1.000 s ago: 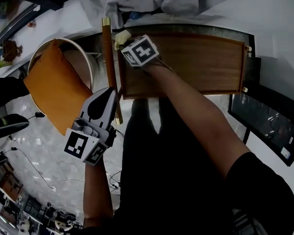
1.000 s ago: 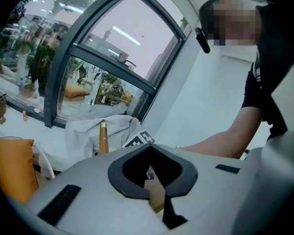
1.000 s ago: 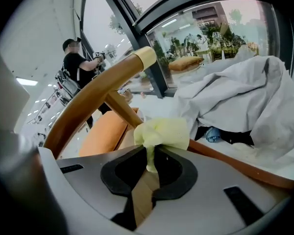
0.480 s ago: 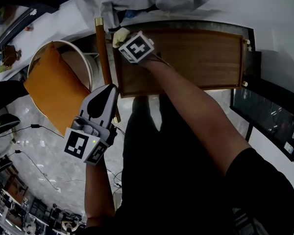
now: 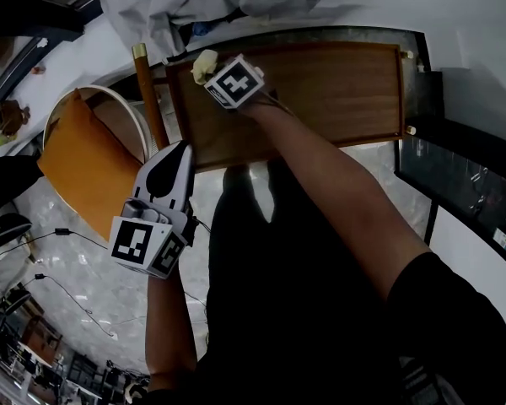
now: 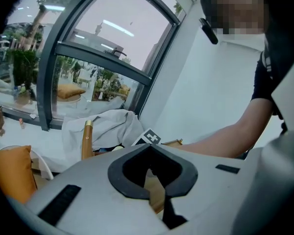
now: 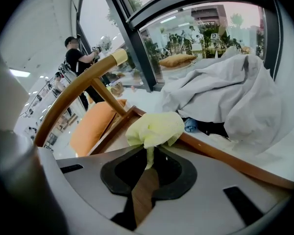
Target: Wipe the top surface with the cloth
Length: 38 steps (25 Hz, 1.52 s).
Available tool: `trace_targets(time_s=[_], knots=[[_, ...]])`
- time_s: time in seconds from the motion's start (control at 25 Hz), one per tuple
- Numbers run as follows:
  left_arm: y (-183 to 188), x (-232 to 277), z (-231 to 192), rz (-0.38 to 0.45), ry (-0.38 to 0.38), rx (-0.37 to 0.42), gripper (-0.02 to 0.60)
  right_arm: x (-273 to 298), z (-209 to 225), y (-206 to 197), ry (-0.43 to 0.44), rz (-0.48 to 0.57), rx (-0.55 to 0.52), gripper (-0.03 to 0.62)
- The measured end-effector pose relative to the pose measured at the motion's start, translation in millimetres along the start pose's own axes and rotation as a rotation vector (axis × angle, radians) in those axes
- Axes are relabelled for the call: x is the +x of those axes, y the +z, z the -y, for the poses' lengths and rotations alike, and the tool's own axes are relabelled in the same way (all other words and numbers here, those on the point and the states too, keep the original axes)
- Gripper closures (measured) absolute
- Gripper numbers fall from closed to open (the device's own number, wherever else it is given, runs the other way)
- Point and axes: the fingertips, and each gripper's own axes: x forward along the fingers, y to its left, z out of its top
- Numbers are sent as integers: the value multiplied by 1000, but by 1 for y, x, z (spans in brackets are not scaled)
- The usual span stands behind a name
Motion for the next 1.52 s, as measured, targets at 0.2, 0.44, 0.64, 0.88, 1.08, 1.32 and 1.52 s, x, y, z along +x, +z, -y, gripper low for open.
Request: trace_targets(time_s=[0.2,0.44,0.64,0.88,1.08,1.32,1.52], knots=[[-4,17,14,-32,-25,-18,572,-22,26,-17,-32,3,4,545],[2,45,40,-52,-80,20,572,-50,60,-38,-65,3,20,545],[7,65,60,-73,-114,41,572,-72,89,-58,-84,12,38,545],[10,87,78,-93,-153,50,572,-91,125,-76,-113,27,64,546],[11,105,102,-108,-189,65,572,-119,156,-101,-149,14,106,545],[10,130,132,-126,-235,72,572,-150,196,-130,-185,19,136,546],[9,153,158,-143,-274,87,572,-182,230,-152,-237,27,171,546]])
